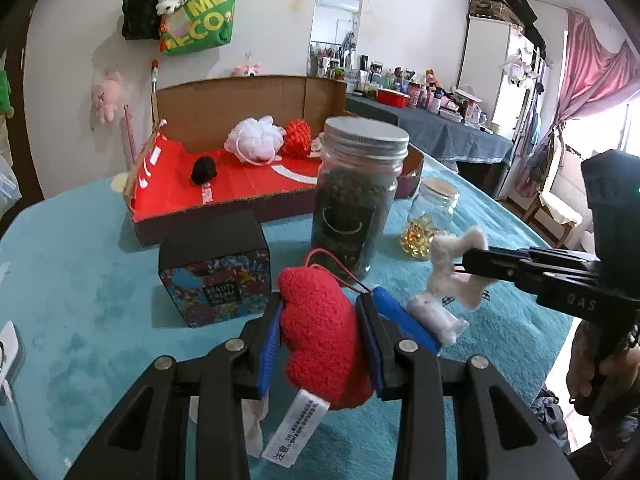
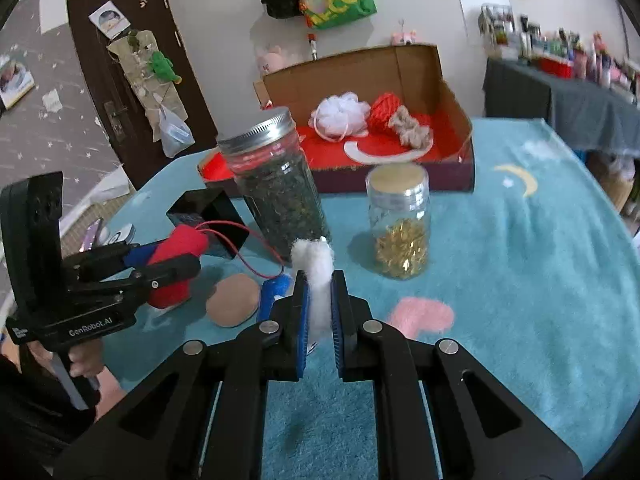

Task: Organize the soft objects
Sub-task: 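Lift the red heart with left tool while right tool lifts the white star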

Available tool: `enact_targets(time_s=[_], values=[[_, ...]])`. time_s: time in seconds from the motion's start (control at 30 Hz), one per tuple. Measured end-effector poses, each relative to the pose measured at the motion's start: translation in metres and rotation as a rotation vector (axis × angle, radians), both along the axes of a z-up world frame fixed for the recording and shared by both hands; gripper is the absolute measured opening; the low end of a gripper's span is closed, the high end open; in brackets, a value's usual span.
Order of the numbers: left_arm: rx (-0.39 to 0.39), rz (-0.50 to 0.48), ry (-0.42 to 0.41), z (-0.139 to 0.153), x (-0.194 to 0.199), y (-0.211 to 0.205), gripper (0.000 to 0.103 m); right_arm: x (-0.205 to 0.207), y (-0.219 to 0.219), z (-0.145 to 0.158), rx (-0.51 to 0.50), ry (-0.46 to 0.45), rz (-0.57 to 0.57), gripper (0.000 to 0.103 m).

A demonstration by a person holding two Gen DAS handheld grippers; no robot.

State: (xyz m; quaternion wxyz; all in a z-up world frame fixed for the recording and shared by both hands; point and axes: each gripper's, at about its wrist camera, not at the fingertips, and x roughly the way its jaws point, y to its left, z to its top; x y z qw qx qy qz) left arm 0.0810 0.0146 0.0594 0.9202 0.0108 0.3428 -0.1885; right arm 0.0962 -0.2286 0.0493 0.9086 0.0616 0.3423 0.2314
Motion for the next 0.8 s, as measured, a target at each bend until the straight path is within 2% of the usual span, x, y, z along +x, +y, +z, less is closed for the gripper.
enact_targets(time_s=[0.17,0.33,0.57,0.63,0.67,0.73,0.77,0.8], values=[[0.004,-0.006,0.041,-0.016,0.002,-0.004,0.038,0.007,-0.011,-0.021,-0.041,0.066,-0.070,0.009],[0.012,0.007,0.059,-0.027,0.002,-0.006,0.041,0.008,-0.023,-0.034,-0.070,0.087,-0.117,0.011],[0.050,0.022,0.044,-0.028,0.000,-0.008,0.050,0.005,-0.028,-0.038,-0.127,0.078,-0.152,0.020],[0.052,0.020,0.046,-0.029,-0.001,-0.007,0.050,0.002,-0.025,-0.038,-0.182,0.052,-0.171,0.024],[0.052,0.020,0.045,-0.029,-0.002,-0.007,0.050,0.001,-0.024,-0.037,-0.199,0.042,-0.176,0.027],[0.056,0.022,0.041,-0.029,-0.003,-0.007,0.055,-0.001,-0.026,-0.037,-0.203,0.039,-0.178,0.045],[0.058,0.022,0.039,-0.029,-0.003,-0.008,0.058,-0.001,-0.027,-0.037,-0.197,0.037,-0.175,0.073],[0.061,0.024,0.036,-0.029,-0.004,-0.008,0.059,-0.004,-0.028,-0.035,-0.188,0.022,-0.169,0.082]])
